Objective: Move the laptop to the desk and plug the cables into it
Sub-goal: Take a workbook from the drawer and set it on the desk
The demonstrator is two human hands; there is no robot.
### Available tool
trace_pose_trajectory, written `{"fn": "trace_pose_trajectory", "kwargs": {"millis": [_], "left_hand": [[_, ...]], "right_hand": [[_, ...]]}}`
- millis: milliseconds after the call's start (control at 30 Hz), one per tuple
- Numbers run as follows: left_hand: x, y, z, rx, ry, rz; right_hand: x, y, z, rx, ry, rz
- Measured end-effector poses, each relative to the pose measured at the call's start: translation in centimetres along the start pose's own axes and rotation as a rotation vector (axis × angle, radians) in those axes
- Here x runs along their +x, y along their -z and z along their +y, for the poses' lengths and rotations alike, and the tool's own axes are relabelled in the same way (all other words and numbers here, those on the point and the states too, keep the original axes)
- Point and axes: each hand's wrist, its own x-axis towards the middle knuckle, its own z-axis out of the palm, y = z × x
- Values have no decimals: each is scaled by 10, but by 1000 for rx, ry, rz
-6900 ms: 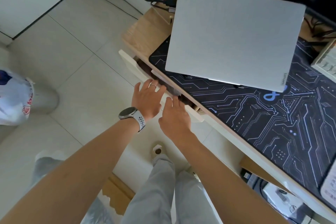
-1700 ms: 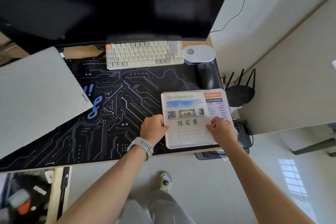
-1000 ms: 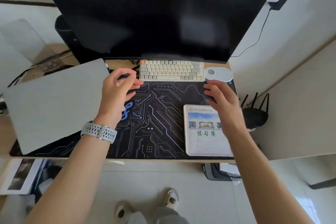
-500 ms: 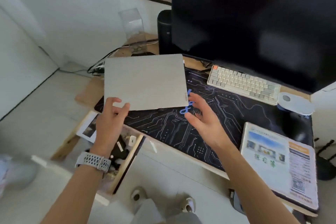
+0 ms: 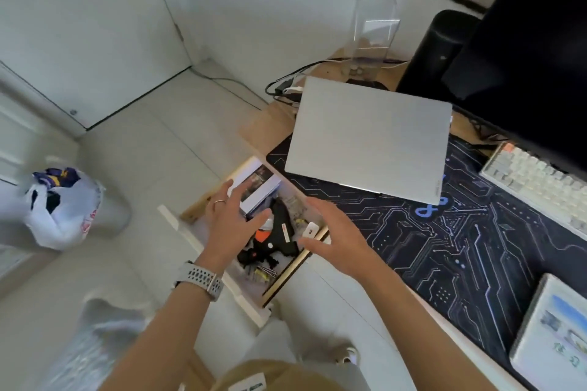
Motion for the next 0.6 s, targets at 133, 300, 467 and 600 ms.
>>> {"fn": "trace_pose_trajectory", "kwargs": {"millis": [133, 300, 467, 600], "left_hand": [[18, -2, -25, 19, -6, -191], [24, -25, -53, -18, 56, -382], [14, -55, -69, -16, 106, -409], [6, -85, -80, 213, 52, -544]], "right_hand": [[28, -30, 5, -202, 20, -88], [56, -57, 23, -411, -47, -148], [70, -88, 37, -604, -88, -432], [80, -108, 49, -744, -31, -634]]}}
